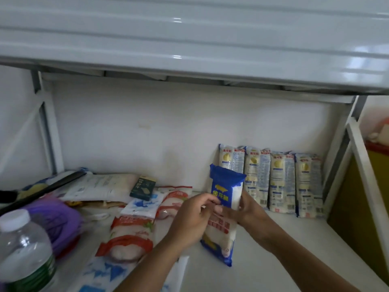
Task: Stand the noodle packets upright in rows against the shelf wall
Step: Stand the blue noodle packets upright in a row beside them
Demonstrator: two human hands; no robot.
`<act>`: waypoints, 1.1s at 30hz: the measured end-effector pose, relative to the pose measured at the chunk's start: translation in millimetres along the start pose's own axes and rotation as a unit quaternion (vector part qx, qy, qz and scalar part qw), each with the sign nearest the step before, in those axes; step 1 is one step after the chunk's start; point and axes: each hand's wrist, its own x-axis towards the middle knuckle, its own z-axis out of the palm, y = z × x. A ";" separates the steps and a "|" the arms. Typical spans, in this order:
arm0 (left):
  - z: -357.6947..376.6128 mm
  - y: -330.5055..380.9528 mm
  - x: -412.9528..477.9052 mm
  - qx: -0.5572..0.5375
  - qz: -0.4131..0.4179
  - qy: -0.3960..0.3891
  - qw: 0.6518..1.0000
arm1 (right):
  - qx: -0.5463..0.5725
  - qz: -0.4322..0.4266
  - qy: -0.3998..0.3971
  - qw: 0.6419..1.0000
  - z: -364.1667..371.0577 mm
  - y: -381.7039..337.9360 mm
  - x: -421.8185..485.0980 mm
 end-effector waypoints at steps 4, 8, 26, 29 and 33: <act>2.6 4.7 7.3 -0.043 -0.027 0.078 0.996 | 0.007 0.016 0.096 0.995 -16.7 9.3 3.7; -6.8 19.0 11.5 -0.125 -0.050 0.060 0.989 | 0.054 0.003 0.056 0.997 -24.1 10.9 0.6; -19.7 41.1 1.6 -0.300 -0.062 0.115 0.945 | 0.170 -0.037 0.152 0.973 -3.2 -22.6 -0.8; -21.3 41.0 1.2 -0.294 -0.056 0.126 0.946 | 0.168 -0.024 0.164 0.972 -1.1 -22.9 -0.9; -22.7 42.9 1.2 -0.301 -0.052 0.157 0.939 | 0.183 -0.022 0.178 0.967 -0.6 -23.9 1.0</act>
